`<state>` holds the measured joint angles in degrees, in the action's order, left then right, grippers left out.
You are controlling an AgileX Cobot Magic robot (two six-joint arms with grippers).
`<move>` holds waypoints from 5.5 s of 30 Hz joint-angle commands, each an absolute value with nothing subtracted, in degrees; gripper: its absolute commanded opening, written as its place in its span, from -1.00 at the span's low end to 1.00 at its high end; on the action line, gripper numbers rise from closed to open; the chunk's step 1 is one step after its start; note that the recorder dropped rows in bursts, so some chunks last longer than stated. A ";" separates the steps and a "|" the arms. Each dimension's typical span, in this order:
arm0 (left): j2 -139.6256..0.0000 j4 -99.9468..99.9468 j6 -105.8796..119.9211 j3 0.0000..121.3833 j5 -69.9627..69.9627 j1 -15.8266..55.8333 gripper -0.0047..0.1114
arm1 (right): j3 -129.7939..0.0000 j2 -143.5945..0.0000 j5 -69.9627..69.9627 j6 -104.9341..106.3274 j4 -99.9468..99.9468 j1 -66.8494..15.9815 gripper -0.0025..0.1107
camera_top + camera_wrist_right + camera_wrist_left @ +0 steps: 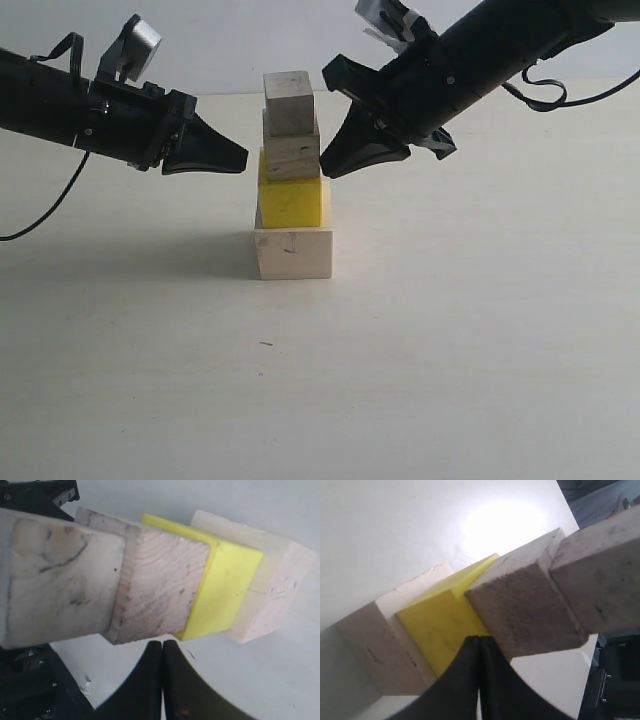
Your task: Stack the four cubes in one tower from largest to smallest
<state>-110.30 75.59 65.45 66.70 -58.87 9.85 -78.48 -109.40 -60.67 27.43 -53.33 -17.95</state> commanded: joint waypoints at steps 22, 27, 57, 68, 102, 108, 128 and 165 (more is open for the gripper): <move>-109.86 75.51 65.67 66.51 -58.73 9.80 -0.92 | -78.24 -108.59 -60.87 26.88 -50.17 -18.01 -0.96; -109.86 75.51 65.67 66.51 -58.73 9.80 -0.92 | -78.24 -108.59 -57.26 26.61 -50.56 -18.01 -0.96; -109.86 75.51 65.67 66.51 -58.73 9.80 -0.92 | -78.24 -108.78 -60.02 28.08 -55.23 -18.01 -0.96; -109.86 75.51 65.67 66.51 -58.73 9.80 -0.92 | -78.24 -108.78 -55.25 27.86 -52.87 -18.01 -0.96; -109.86 75.63 65.67 66.51 -58.73 9.80 -0.92 | -78.24 -108.78 -51.52 34.24 -58.60 -18.01 -0.96; -109.86 75.63 65.77 66.51 -58.73 9.80 -0.92 | -78.24 -108.78 -51.64 36.06 -59.10 -18.01 -0.96; -109.80 75.62 65.75 66.51 -58.73 8.61 -0.92 | -78.24 -107.48 -46.83 30.82 -48.68 -17.00 -0.96; -49.82 99.95 91.45 34.53 -17.41 7.29 -0.92 | -45.23 -54.65 -15.57 31.50 -38.55 -16.36 -0.96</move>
